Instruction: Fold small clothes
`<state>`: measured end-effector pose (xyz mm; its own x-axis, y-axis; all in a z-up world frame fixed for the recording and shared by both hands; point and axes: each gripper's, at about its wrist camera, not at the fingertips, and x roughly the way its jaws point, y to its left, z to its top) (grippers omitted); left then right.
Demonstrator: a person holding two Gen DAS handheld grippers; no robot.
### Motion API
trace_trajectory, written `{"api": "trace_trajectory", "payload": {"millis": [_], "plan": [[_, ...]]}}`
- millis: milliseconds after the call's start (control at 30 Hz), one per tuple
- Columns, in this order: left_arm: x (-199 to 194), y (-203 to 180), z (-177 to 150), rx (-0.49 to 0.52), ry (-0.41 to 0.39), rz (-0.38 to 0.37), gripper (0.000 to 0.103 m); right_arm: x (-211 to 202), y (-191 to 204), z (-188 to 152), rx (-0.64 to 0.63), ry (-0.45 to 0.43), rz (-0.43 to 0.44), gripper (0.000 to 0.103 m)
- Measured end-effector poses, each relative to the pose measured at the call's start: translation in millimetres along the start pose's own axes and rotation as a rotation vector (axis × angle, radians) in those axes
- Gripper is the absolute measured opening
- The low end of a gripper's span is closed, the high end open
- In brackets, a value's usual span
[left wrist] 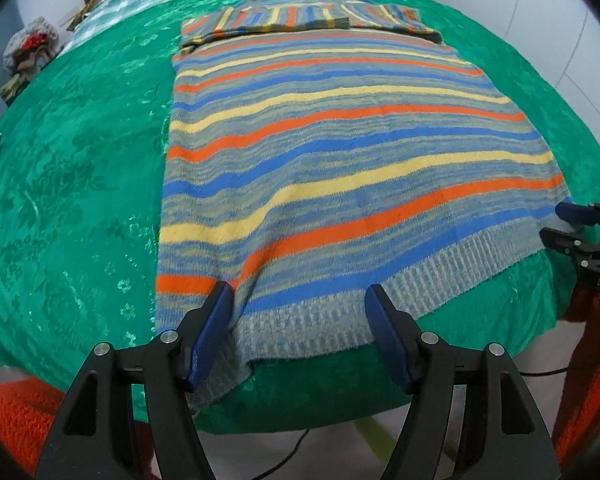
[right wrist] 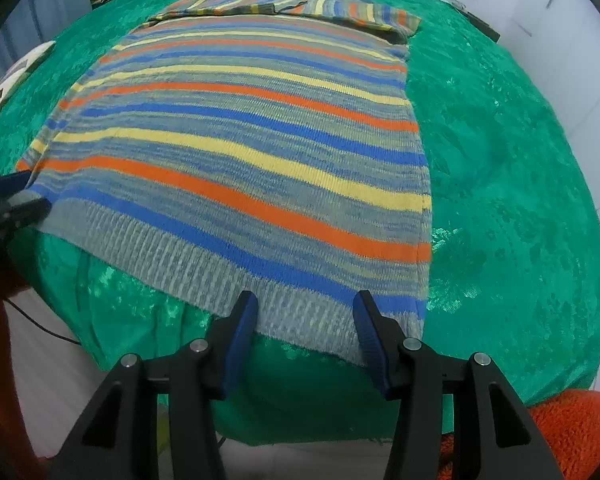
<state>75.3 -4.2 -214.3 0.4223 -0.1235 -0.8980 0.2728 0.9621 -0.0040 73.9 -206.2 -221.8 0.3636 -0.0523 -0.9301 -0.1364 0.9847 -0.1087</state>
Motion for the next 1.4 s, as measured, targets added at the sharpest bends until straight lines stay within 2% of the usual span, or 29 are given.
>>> {"api": "trace_trajectory", "payload": {"millis": [633,767,833,867,933,1000,1067,1133,1233,1300,1400], "plan": [[-6.2,2.2,-20.8,0.000,0.089,0.018,0.071,-9.4,-0.4,-12.5,-0.012,0.016,0.005,0.052],[-14.0,-0.6,-22.3,0.032,0.134,0.020,0.070,-15.3,-1.4,-22.5,-0.020,0.061,0.024,0.055],[-26.2,1.1,-23.7,0.034,0.168,-0.010,0.070,-23.0,-6.3,-26.4,-0.003,0.081,0.052,0.055],[-35.1,4.3,-24.4,0.021,0.163,-0.036,0.070,-27.9,-10.2,-28.4,0.007,0.088,0.075,0.055],[-61.6,17.7,-23.6,-0.025,0.101,-0.091,0.071,-45.6,-27.1,-31.7,0.051,0.061,0.140,0.055],[-84.9,38.1,-19.2,-0.084,0.014,-0.109,0.084,-66.8,-52.1,-32.8,0.122,-0.012,0.154,0.057],[-95.6,59.3,-12.7,-0.143,-0.062,-0.110,0.089,-83.5,-82.4,-32.3,0.211,-0.080,0.166,0.061],[-87.1,78.6,-2.3,-0.188,-0.088,-0.122,0.089,-85.2,-107.8,-29.5,0.290,-0.107,0.217,0.062],[-53.4,89.9,5.7,-0.224,-0.037,-0.124,0.080,-68.3,-127.1,-21.4,0.361,-0.087,0.309,0.062],[-27.9,88.9,6.8,-0.231,0.043,-0.139,0.062,-51.2,-127.3,-17.0,0.383,-0.050,0.377,0.062],[-19.9,78.9,1.3,-0.219,0.059,-0.123,0.060,-26.2,-113.3,-14.6,0.380,0.013,0.433,0.061]]}}
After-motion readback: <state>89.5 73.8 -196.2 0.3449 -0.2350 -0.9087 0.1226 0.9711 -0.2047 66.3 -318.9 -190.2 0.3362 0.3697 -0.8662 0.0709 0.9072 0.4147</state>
